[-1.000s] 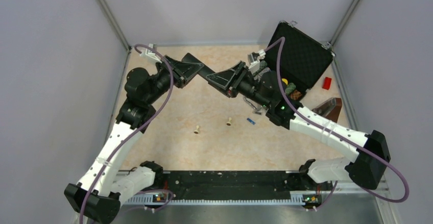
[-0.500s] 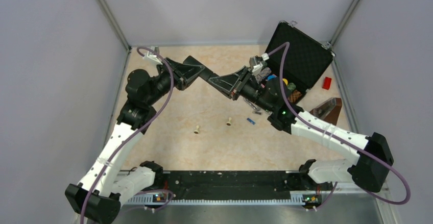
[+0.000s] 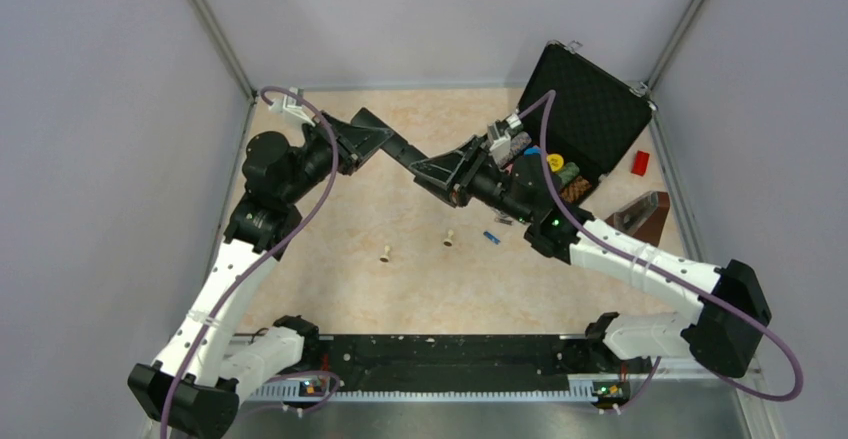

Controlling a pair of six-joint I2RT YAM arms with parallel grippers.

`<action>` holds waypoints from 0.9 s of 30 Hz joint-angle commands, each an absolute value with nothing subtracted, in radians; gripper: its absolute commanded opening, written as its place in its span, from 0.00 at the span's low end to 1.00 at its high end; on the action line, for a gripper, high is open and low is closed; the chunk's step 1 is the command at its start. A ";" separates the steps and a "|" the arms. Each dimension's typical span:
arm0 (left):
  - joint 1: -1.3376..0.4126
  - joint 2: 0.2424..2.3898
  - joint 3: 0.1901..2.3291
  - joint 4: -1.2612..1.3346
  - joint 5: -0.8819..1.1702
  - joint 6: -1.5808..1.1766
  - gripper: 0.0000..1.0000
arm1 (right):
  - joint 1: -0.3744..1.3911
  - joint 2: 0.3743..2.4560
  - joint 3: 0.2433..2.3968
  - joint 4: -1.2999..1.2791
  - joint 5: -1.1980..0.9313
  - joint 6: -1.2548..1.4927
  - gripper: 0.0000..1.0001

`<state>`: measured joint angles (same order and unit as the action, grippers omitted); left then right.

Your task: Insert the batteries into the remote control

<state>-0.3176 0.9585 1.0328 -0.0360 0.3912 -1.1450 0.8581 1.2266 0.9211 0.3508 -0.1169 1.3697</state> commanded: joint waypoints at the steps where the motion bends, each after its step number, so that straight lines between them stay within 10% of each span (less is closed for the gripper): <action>1: -0.311 0.964 1.091 0.004 0.404 -1.072 0.00 | 0.849 1.253 0.929 0.282 -0.097 1.366 0.50; 27: -0.311 0.929 1.009 -0.179 0.285 -0.628 0.00 | 0.839 1.383 1.042 0.068 -0.098 1.275 0.04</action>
